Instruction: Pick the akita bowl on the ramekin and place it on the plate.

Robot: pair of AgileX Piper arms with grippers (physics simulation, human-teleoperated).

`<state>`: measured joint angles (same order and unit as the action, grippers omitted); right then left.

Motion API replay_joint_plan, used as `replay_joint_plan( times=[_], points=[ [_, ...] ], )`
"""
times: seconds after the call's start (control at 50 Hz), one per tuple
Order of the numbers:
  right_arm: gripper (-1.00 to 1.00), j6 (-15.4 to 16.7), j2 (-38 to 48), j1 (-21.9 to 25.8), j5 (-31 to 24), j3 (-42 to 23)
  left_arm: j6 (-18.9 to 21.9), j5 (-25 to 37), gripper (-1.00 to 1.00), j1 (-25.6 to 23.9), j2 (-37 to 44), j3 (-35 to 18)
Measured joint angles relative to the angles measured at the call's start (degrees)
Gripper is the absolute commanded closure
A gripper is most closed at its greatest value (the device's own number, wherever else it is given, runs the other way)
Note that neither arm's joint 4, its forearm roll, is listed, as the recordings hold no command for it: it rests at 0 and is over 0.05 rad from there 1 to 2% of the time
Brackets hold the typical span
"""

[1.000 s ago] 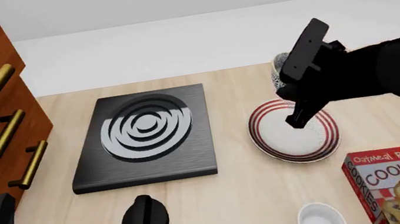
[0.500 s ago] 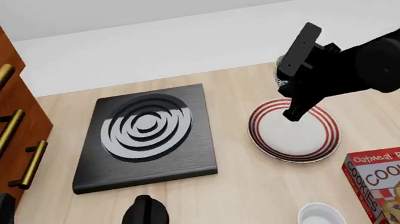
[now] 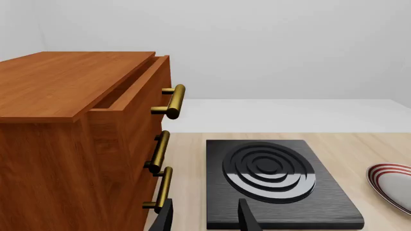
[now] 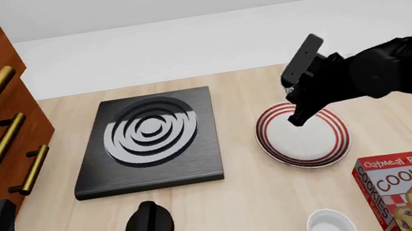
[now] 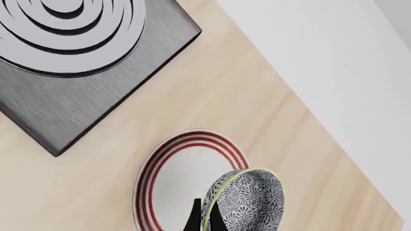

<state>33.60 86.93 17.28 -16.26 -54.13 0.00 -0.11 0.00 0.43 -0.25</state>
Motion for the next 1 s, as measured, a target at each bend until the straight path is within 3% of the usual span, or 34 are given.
replay_joint_plan(
  times=[1.0],
  points=[
    [1.0, -0.47, 5.87, -1.49, 5.78, 3.3, 0.0, 0.0, -1.0, 0.0, 0.0, 0.0]
  ],
)
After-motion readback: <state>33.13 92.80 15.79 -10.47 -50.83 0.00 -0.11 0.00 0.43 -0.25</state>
